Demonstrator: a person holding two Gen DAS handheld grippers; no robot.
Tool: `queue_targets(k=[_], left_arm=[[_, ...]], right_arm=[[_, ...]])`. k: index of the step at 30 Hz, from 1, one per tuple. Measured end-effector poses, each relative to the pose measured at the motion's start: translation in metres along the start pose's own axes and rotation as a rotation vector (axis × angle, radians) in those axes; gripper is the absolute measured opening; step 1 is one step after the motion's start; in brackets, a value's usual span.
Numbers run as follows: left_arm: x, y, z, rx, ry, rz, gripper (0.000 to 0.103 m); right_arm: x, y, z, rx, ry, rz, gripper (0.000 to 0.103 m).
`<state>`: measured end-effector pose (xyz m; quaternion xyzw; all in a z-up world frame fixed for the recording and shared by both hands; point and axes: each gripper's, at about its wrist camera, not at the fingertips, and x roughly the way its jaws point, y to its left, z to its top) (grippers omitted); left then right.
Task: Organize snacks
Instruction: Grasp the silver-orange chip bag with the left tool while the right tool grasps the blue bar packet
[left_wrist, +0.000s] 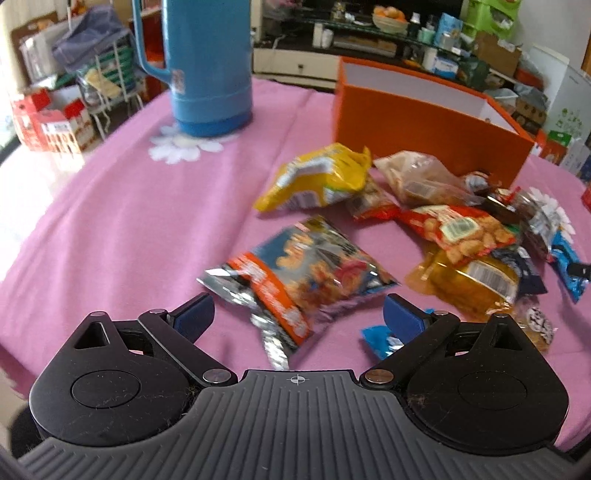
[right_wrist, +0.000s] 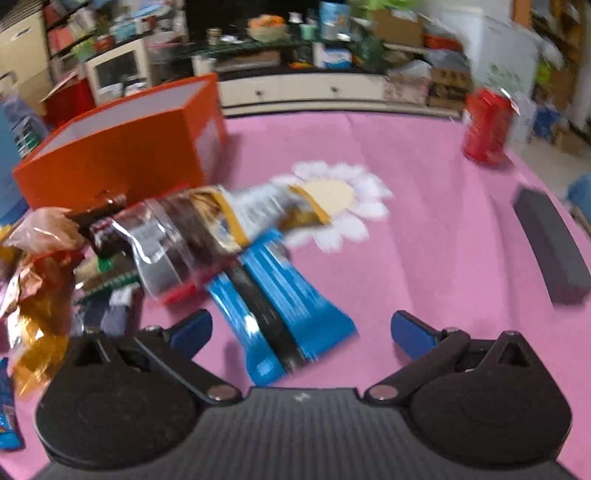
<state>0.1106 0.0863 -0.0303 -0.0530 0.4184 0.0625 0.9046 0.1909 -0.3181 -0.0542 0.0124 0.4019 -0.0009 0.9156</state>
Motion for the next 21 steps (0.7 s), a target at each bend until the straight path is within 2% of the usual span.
queue_targets(k=[2,5,8,11,13,17,19,21], left_arm=[[-0.004,0.005,0.003,0.039,-0.031,0.025,0.085],[-0.002,0.013,0.009,0.139,-0.07,0.025,0.086],[0.008,0.019,0.016,0.336,-0.092,-0.081,0.086],[0.027,0.018,0.031,0.563,-0.021,-0.235,0.086],[0.04,0.015,0.04,0.644,0.032,-0.288,0.085],[0.068,0.009,0.049,0.702,0.158,-0.394,0.081],[0.076,0.004,0.046,0.711,0.179,-0.385,0.079],[0.08,0.002,0.04,0.704,0.178,-0.368,0.07]], right_arm=[[0.016,0.006,0.007,-0.043,-0.005,-0.005,0.102],[0.032,0.003,0.009,-0.028,0.006,0.034,0.102],[0.03,0.004,-0.002,-0.064,-0.026,0.037,0.102],[0.031,0.001,-0.003,-0.055,-0.031,0.042,0.102],[0.032,0.001,-0.003,-0.047,-0.034,0.034,0.102],[0.035,0.004,-0.001,-0.069,-0.045,0.05,0.102],[0.035,0.007,0.001,-0.083,-0.049,0.063,0.102],[0.037,0.009,0.003,-0.093,-0.058,0.073,0.102]])
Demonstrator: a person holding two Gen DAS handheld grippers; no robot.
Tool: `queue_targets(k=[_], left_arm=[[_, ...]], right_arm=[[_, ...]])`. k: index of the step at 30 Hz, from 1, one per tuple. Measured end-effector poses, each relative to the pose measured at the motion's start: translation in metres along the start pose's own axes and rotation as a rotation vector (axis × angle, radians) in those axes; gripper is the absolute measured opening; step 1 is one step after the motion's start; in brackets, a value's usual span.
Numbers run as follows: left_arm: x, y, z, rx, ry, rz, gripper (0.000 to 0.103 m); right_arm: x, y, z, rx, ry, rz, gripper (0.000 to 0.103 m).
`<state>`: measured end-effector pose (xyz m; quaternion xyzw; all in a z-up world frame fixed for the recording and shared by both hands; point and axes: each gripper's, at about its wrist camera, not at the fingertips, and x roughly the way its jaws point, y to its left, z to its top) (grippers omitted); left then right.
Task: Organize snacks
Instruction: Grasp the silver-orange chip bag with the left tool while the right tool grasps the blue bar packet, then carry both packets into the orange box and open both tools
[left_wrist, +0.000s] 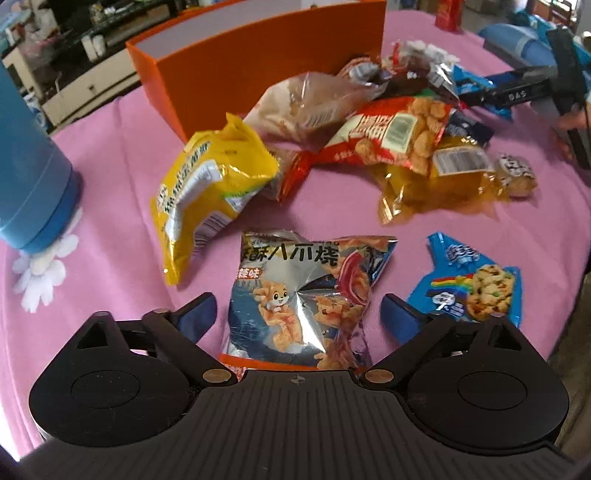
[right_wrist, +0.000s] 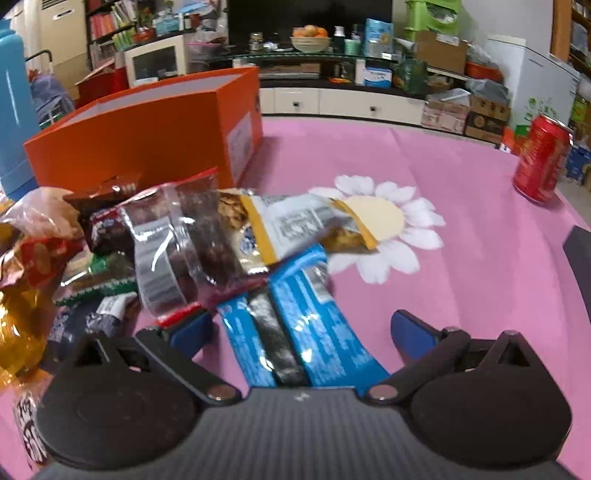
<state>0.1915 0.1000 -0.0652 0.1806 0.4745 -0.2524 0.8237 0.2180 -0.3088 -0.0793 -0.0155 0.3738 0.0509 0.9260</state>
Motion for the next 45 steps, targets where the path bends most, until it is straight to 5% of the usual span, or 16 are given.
queue_targets(k=[4,8,10,22,27,34,39,43,45], left_arm=[[0.004,-0.005,-0.006,-0.044,0.001,0.02,0.061],[-0.001,-0.005,-0.013,-0.176,-0.023,0.019,0.036],[-0.005,-0.007,-0.015,-0.234,-0.042,0.043,0.029],[-0.041,-0.031,-0.04,-0.48,-0.119,0.105,0.025],[-0.085,-0.002,0.009,-0.502,-0.292,0.109,0.024],[-0.061,0.056,0.129,-0.521,-0.398,0.121,0.025],[0.004,0.078,0.199,-0.475,-0.347,0.128,0.025],[0.067,0.086,0.222,-0.445,-0.248,0.137,0.025],[0.083,0.076,0.225,-0.369,-0.241,0.213,0.026]], right_arm=[[0.001,0.002,0.001,-0.004,-0.002,0.006,0.102],[-0.002,0.001,0.001,0.001,0.003,0.003,0.096],[-0.011,0.001,0.001,-0.004,-0.01,-0.009,0.054],[-0.077,0.001,-0.041,0.117,0.029,0.02,0.051],[-0.1,0.003,0.013,0.14,-0.11,0.086,0.052],[-0.048,0.053,0.136,-0.04,-0.254,0.113,0.052],[0.027,0.086,0.183,-0.146,-0.221,0.128,0.052],[0.086,0.103,0.189,-0.205,-0.129,0.153,0.051],[0.106,0.111,0.186,-0.247,-0.094,0.141,0.053]])
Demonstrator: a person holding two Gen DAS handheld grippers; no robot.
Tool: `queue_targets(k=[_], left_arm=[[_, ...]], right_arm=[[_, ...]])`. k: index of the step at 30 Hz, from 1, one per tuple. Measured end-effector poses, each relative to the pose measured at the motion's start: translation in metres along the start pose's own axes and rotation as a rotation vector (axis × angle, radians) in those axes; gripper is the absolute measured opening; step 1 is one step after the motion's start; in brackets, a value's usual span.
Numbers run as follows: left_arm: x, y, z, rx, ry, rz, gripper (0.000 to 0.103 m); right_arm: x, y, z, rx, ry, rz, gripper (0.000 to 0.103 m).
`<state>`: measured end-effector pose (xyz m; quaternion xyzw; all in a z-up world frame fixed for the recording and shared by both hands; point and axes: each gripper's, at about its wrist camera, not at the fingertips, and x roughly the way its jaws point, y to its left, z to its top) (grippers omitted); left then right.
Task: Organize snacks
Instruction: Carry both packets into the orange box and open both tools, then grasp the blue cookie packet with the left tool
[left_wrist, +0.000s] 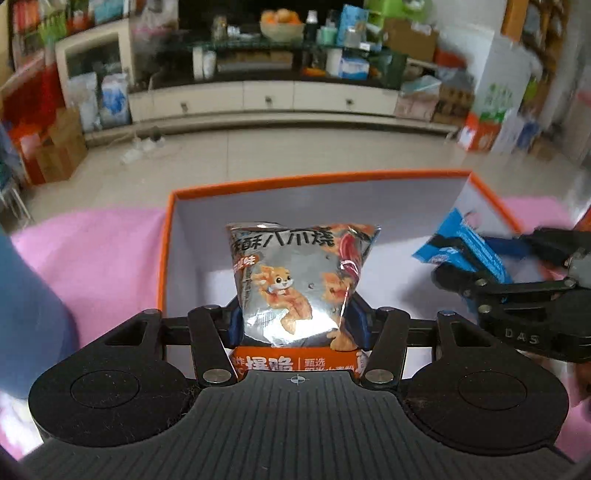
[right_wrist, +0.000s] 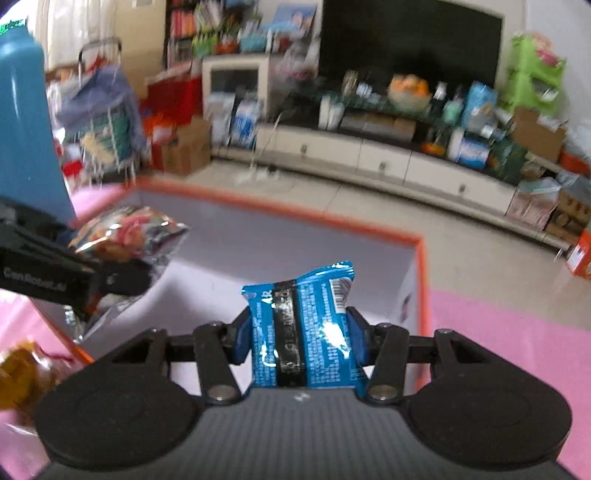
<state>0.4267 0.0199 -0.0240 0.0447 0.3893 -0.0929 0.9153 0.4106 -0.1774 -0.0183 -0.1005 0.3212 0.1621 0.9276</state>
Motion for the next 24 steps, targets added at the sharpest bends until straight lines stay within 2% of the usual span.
queue_targets(k=[2,4,6,7,9,10,11,12,13,14,15,20,24], left_arm=[[0.01,-0.011,-0.005,0.055,0.029,-0.006,0.026],[0.017,-0.015,-0.01,0.028,0.088,-0.076,0.025],[0.017,-0.013,-0.012,-0.014,0.095,-0.069,0.028],[0.013,-0.01,-0.012,-0.033,0.075,-0.062,0.031],[-0.004,-0.004,-0.013,-0.072,0.025,-0.081,0.039],[-0.015,-0.001,-0.015,-0.09,0.011,-0.086,0.047],[-0.026,0.001,-0.016,-0.103,-0.011,-0.072,0.062],[-0.042,0.004,-0.02,-0.105,-0.046,-0.048,0.065],[-0.056,0.004,-0.02,-0.101,-0.071,-0.035,0.065],[-0.069,0.004,-0.024,-0.099,-0.09,-0.035,0.065],[-0.084,0.005,-0.031,-0.106,-0.103,-0.048,0.066],[-0.146,-0.007,-0.084,-0.121,-0.107,-0.068,0.072],[-0.179,-0.029,-0.146,-0.152,-0.039,-0.055,0.072]], right_arm=[[0.006,0.005,0.001,-0.053,0.017,-0.014,0.057],[0.006,0.002,0.004,-0.061,0.055,-0.002,0.055],[0.001,0.0,0.005,-0.056,0.056,0.005,0.056],[-0.006,-0.003,0.005,-0.035,0.039,0.009,0.059],[-0.034,-0.01,0.0,0.02,-0.036,0.012,0.071],[-0.048,-0.014,0.0,0.05,-0.069,0.008,0.074],[-0.063,-0.02,-0.004,0.086,-0.096,0.009,0.075],[-0.077,-0.026,-0.01,0.128,-0.114,0.016,0.078],[-0.087,-0.029,-0.017,0.168,-0.126,0.025,0.087],[-0.103,-0.035,-0.027,0.217,-0.139,0.032,0.095],[-0.117,-0.039,-0.039,0.256,-0.15,0.033,0.098],[-0.173,-0.034,-0.107,0.347,-0.101,0.002,0.098],[-0.204,-0.013,-0.166,0.377,-0.033,-0.014,0.098]])
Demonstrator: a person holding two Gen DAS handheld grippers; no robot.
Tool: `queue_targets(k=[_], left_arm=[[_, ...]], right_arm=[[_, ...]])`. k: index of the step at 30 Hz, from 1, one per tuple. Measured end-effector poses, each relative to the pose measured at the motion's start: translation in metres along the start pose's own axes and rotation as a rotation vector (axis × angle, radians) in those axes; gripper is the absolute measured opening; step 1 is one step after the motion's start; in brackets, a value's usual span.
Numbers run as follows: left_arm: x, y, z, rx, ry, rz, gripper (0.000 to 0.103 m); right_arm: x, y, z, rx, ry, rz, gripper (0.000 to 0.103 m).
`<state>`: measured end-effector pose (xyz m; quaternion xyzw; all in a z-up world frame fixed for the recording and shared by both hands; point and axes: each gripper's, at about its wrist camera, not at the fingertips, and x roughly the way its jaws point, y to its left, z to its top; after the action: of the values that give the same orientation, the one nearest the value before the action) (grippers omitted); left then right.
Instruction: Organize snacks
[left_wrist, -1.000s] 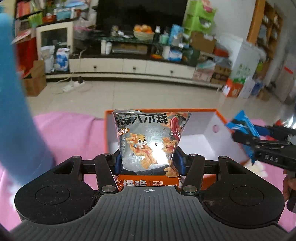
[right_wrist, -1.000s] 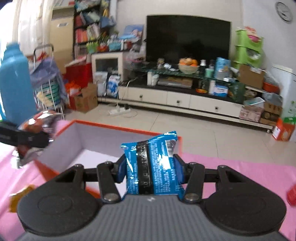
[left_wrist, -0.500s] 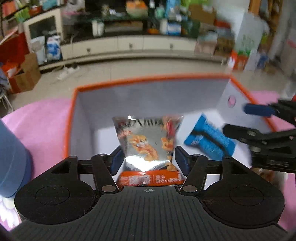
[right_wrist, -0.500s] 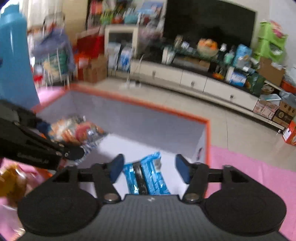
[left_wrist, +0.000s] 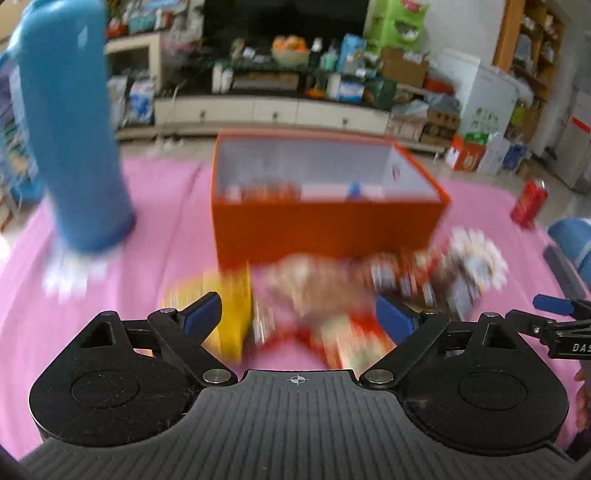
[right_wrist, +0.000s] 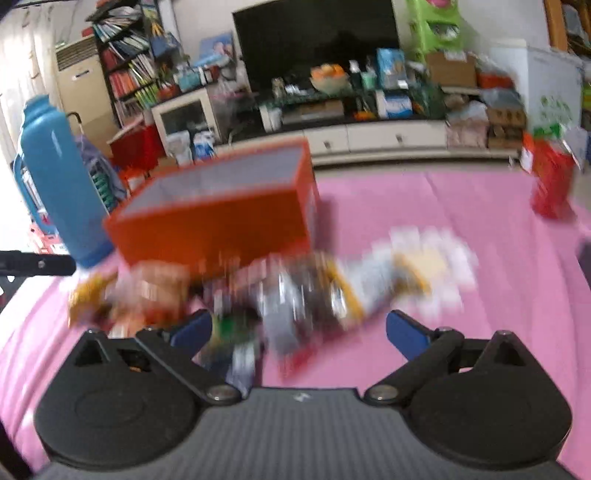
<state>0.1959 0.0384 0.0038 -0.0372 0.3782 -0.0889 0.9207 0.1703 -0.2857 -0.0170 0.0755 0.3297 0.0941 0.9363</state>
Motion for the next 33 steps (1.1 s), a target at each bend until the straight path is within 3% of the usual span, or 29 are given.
queue_targets(k=[5,7,10,17,19,20,21,24,28,30,31,33], left_arm=[[-0.029,-0.017,-0.079,-0.092,0.11,-0.001,0.071],[-0.039,-0.023,-0.102,-0.122,0.13,0.006,0.071],[-0.044,-0.038,-0.115,-0.076,0.16,0.025,0.071],[-0.017,-0.056,-0.113,0.006,0.185,0.203,0.072],[-0.01,-0.052,-0.118,-0.009,0.222,0.208,0.059],[-0.008,-0.051,-0.121,-0.011,0.233,0.198,0.047],[-0.007,-0.049,-0.122,-0.01,0.235,0.189,0.026],[-0.008,-0.042,-0.12,0.003,0.226,0.199,0.017],[0.007,-0.023,-0.103,0.019,0.218,0.234,0.016],[0.015,-0.013,-0.095,0.02,0.227,0.249,0.02],[0.017,-0.009,-0.091,0.015,0.232,0.256,0.024],[0.011,-0.005,-0.089,0.001,0.213,0.262,0.046]], right_arm=[[-0.024,-0.015,-0.06,0.137,-0.007,-0.004,0.098],[-0.02,-0.022,-0.063,0.172,0.021,0.02,0.098],[-0.021,-0.032,-0.063,0.207,-0.019,0.023,0.098],[-0.023,-0.055,-0.064,0.281,-0.028,0.02,0.098],[-0.027,-0.061,-0.065,0.294,-0.033,0.02,0.098],[-0.027,-0.063,-0.064,0.299,-0.03,0.024,0.098],[-0.026,-0.064,-0.064,0.303,-0.025,0.026,0.098],[-0.022,-0.063,-0.065,0.299,-0.005,0.037,0.098],[-0.019,-0.058,-0.066,0.27,0.013,0.04,0.098],[-0.017,-0.056,-0.066,0.251,0.021,0.036,0.099],[-0.016,-0.054,-0.067,0.24,0.028,0.032,0.099],[-0.013,-0.051,-0.068,0.223,0.043,0.03,0.099]])
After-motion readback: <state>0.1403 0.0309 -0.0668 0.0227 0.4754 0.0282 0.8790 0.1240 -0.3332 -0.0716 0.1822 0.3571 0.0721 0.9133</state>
